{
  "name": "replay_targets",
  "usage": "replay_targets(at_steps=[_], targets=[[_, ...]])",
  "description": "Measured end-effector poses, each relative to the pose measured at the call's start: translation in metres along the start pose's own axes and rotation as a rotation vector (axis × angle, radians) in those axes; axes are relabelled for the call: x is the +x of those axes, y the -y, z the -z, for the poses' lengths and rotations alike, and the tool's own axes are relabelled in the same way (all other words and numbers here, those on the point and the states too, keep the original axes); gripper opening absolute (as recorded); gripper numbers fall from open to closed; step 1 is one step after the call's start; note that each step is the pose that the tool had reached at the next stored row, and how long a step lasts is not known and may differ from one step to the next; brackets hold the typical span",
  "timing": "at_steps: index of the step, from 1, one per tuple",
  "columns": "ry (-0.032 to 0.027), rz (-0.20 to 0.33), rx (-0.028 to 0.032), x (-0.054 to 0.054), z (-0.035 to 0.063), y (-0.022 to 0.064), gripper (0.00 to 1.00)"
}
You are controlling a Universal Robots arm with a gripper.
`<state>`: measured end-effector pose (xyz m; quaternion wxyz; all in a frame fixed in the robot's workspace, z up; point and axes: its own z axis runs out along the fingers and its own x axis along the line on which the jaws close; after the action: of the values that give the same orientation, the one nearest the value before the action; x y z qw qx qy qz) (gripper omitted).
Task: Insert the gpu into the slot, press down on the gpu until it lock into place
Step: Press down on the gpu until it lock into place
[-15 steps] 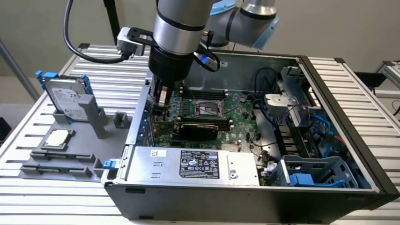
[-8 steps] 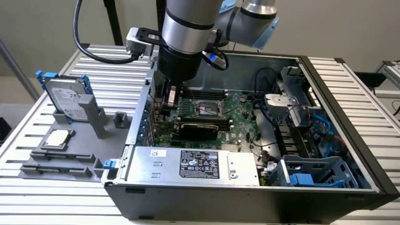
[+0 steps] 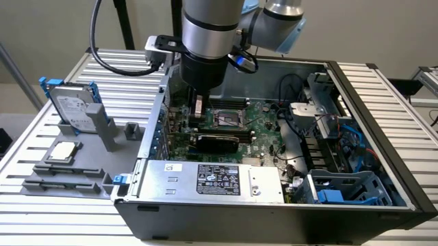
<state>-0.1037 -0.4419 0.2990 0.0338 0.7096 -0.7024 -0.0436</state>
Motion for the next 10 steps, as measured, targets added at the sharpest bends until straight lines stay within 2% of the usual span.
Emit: replay_targets(at_steps=[2, 5, 8, 10], targets=[[-0.0004, 0.002, 0.024, 0.0, 0.0003, 0.0024, 0.11], [-0.0007, 0.005, 0.0536, 0.0, 0.0007, 0.0066, 0.11], [-0.0005, 0.007, 0.0739, 0.001, 0.0014, 0.0124, 0.11], [0.0006, 0.008, 0.0798, 0.001, 0.002, 0.0171, 0.11]])
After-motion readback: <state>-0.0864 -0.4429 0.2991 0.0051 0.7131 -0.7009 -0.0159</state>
